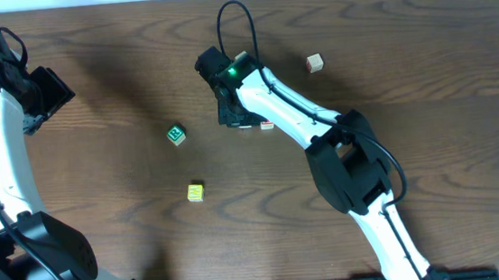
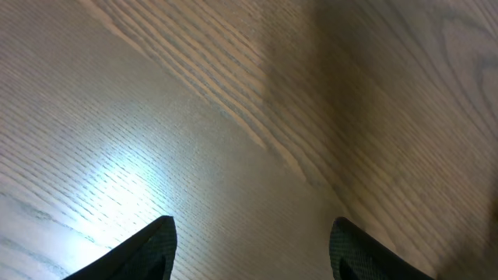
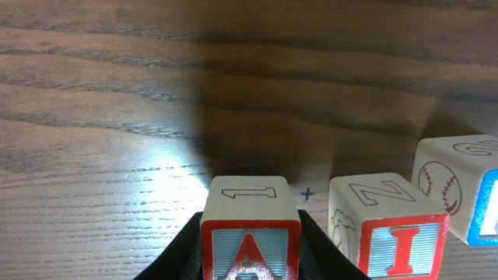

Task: Spell out Ai2
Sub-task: 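Carry the 'A' block left and set it left of the 'I' block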

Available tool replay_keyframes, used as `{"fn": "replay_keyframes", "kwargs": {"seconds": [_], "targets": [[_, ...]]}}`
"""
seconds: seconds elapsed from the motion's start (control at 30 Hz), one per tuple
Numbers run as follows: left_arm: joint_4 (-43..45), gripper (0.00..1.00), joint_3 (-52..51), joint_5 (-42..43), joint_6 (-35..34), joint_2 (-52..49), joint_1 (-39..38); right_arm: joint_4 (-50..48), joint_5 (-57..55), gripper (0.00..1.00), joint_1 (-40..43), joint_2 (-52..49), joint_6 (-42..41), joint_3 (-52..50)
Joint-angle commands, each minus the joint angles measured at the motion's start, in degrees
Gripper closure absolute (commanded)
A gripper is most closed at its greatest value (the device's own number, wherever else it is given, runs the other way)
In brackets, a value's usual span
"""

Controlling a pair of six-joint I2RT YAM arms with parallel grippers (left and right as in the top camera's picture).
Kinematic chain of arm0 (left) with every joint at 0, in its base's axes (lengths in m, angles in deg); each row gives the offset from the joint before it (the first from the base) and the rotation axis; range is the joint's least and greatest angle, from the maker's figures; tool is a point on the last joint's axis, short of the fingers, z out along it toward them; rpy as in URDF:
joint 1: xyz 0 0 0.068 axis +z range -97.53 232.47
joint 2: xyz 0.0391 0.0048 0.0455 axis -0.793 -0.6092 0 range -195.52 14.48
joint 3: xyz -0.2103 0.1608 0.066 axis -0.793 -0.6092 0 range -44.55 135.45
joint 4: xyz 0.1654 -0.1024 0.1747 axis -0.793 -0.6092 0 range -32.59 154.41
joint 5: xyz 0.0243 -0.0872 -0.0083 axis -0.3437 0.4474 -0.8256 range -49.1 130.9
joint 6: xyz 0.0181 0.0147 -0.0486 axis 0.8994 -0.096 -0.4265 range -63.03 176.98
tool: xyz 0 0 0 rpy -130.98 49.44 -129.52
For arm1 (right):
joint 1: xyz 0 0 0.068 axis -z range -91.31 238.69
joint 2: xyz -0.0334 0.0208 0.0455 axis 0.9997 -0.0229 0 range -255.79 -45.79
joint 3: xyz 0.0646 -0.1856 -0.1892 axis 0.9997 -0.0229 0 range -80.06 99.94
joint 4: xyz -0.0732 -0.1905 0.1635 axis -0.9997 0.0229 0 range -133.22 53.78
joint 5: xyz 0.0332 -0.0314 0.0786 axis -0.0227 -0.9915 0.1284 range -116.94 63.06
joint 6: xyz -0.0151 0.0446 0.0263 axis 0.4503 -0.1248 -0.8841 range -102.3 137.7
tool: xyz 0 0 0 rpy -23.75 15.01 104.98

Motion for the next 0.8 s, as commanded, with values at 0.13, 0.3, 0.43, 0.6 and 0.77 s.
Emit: {"fn": "replay_keyframes", "kwargs": {"seconds": [0.13,0.3,0.43,0.6,0.77], "targets": [[0.07,0.36,-0.09,0.00,1.03,0.15,-0.24,0.61,0.07,0.66,0.13,-1.42,-0.90,0.04],[0.22,0.36,-0.09,0.00,1.03,0.15,-0.24,0.70,0.07,0.63,0.04,-1.42,-0.87,0.04],[0.22,0.36,-0.09,0.02,1.03,0.15,-0.24,0.68,0.04,0.63,-0.04,-1.42,-0.87,0.04],[0.28,0.36,-0.09,0.00,1.03,0.15,-0.24,-2.16,-0.33,0.60,0.44,-1.40,0.07,0.07],[0.28,0.36,-0.09,0.00,1.03,0.15,-0.24,-5.07,-1.95,0.55,2.47,-1.40,0.44,0.09]]}}
